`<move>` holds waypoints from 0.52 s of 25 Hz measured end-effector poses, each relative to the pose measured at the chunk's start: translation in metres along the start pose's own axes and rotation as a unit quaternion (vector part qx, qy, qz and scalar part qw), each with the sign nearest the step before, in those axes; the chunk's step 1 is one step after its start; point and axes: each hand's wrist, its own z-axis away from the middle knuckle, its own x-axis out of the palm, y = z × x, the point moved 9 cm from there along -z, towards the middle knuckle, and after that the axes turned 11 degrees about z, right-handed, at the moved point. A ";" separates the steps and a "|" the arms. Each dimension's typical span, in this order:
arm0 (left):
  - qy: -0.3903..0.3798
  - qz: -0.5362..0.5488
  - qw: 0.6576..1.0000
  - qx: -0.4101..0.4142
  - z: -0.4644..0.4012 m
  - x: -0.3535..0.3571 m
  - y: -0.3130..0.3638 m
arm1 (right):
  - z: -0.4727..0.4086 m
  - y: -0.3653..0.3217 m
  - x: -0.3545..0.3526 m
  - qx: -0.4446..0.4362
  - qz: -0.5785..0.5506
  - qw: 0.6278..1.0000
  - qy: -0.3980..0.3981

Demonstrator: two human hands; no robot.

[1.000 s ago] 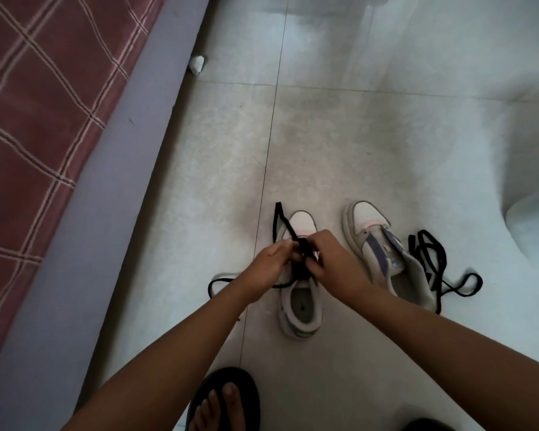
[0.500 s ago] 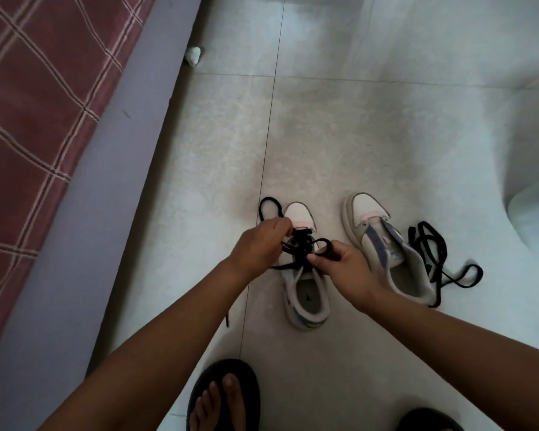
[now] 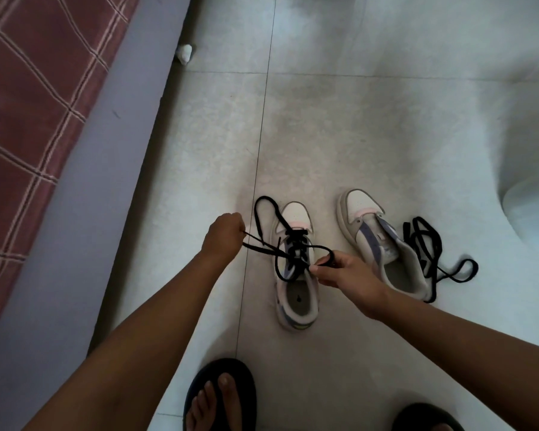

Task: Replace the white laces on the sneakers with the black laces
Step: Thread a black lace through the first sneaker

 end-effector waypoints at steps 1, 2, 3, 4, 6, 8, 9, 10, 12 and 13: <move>-0.005 0.000 1.000 -0.016 0.001 0.002 -0.004 | 0.002 0.004 -0.001 0.008 -0.003 1.000 0.004; -0.016 -0.016 0.999 -0.024 0.002 0.004 -0.008 | 0.004 0.008 -0.001 0.016 -0.006 1.000 0.004; -0.024 -0.032 0.999 -0.024 0.004 0.007 -0.010 | 0.007 0.012 0.000 0.023 -0.009 1.000 0.000; -0.024 -0.041 0.999 -0.025 0.005 0.008 -0.012 | 0.009 0.016 0.000 0.029 -0.012 0.999 -0.004; -0.031 -0.064 0.997 -0.019 0.008 0.009 -0.014 | 0.013 0.022 0.000 0.045 -0.019 0.999 -0.015; -0.024 -0.049 0.998 -0.008 0.009 0.009 -0.010 | 0.016 0.025 0.000 0.058 -0.021 0.998 -0.015; -0.006 0.013 1.000 -0.019 0.009 0.004 -0.007 | 0.015 0.023 -0.002 0.058 -0.031 0.998 -0.005; 0.022 0.108 0.993 -0.043 0.008 -0.003 -0.006 | 0.014 0.020 -0.005 0.055 -0.056 0.997 0.009; 0.061 0.300 0.948 -0.086 0.007 -0.015 0.004 | 0.006 0.009 -0.004 0.044 -0.165 0.985 0.012; 0.073 0.352 0.930 -0.079 0.006 -0.023 0.016 | 0.002 0.001 0.001 0.046 -0.220 0.974 0.001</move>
